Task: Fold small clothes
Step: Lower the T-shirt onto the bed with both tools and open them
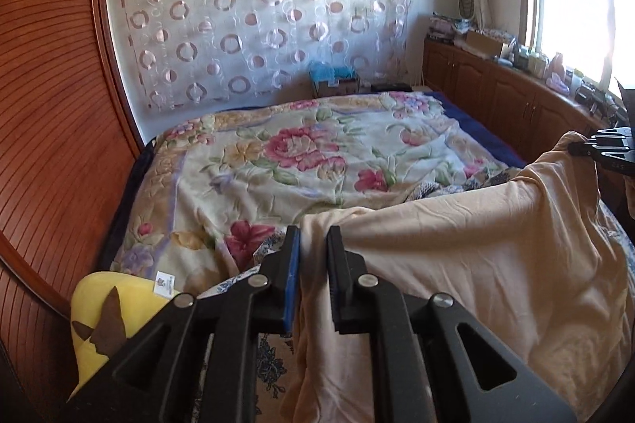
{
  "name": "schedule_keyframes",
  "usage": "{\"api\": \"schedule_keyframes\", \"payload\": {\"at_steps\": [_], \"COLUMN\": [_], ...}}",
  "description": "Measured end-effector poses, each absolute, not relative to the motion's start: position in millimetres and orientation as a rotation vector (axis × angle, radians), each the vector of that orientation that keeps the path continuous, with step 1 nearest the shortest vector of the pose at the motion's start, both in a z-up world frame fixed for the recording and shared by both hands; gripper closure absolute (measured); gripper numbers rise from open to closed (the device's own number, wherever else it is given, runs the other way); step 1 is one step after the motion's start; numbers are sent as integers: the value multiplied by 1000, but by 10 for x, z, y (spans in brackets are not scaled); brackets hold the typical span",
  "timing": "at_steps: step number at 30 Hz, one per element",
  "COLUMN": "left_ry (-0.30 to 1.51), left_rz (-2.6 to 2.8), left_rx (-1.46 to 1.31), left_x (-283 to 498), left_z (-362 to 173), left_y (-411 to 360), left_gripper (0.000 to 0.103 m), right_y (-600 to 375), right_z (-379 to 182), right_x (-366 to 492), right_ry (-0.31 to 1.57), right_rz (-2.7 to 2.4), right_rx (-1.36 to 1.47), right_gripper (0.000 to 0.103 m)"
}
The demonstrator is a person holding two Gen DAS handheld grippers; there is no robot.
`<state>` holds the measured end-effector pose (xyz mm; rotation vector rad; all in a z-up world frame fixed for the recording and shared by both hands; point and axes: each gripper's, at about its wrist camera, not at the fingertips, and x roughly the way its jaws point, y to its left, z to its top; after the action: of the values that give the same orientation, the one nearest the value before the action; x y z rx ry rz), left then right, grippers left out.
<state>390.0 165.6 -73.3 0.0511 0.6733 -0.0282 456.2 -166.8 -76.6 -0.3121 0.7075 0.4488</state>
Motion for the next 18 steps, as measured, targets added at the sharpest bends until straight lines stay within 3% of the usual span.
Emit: {"api": "schedule_keyframes", "payload": {"at_steps": [3,6,8,10,12,18], "left_ry": [693,709,724,754,780,865], "left_rz": [-53,-62,-78,-107,-127,-136], "left_rx": [27,57,67,63,63,43], "left_x": [3888,3728,3618,3427,3247,2771], "left_z": [-742,-751,-749,-779,-817,-1005], "left_y": [1711,1669,1662,1624,1583,1498], "left_gripper": [80,75,70,66,65,63], "right_y": [-1718,-1723,-1692,-1707,-1776,-1992], "right_z": [-915,-976,-992,-979,-912,-768], "right_x": [4673,4727,4741,4730,4663,4210], "right_ry": [737,755,765,771,769,775], "right_rz": [430,419,392,364,364,387], "right_rx": [-286,-275,-292,-284,-240,-159], "right_gripper": [98,94,83,58,47,46]}}
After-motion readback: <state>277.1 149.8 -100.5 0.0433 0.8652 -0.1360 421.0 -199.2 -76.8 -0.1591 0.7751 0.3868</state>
